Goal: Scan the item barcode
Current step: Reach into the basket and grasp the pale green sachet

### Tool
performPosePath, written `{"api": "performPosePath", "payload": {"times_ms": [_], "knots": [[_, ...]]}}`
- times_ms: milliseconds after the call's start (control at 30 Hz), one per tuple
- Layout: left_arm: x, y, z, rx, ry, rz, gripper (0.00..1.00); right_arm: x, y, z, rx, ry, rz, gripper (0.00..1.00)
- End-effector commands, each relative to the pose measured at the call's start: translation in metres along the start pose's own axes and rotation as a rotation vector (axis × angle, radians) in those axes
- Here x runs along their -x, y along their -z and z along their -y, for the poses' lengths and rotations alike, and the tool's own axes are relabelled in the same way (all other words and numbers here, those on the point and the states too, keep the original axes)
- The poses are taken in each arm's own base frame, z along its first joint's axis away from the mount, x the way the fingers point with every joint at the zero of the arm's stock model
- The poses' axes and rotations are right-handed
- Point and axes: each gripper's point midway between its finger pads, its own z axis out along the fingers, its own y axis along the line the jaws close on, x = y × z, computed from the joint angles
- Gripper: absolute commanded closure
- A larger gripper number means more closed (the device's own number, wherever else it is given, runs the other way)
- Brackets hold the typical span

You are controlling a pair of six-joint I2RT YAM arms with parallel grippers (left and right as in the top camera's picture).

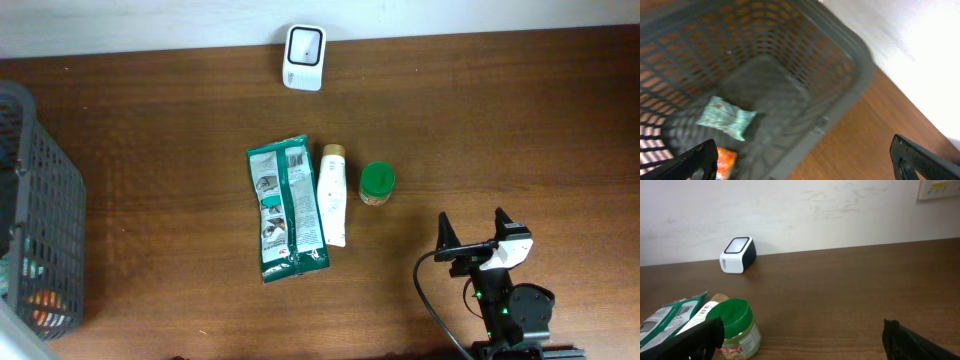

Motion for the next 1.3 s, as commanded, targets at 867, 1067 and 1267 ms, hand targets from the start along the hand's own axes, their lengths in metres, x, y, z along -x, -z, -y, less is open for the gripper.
{"api": "performPosePath", "payload": {"times_ms": [867,1067,1267], "knots": [[-0.123,-0.263,-0.126,0.276,-0.265,-0.451,0.21,-0.002,0.0,0.0,0.006,-0.008,-0.003,0.02],[-0.161,-0.275,-0.145,0.34,-0.308,-0.597,0.39,-0.002,0.0,0.0,0.006,-0.008,-0.003,0.02],[-0.188,-0.288,-0.153,0.349,-0.307,-0.682,0.43,-0.002,0.0,0.0,0.006,-0.008,-0.003,0.02]]}}
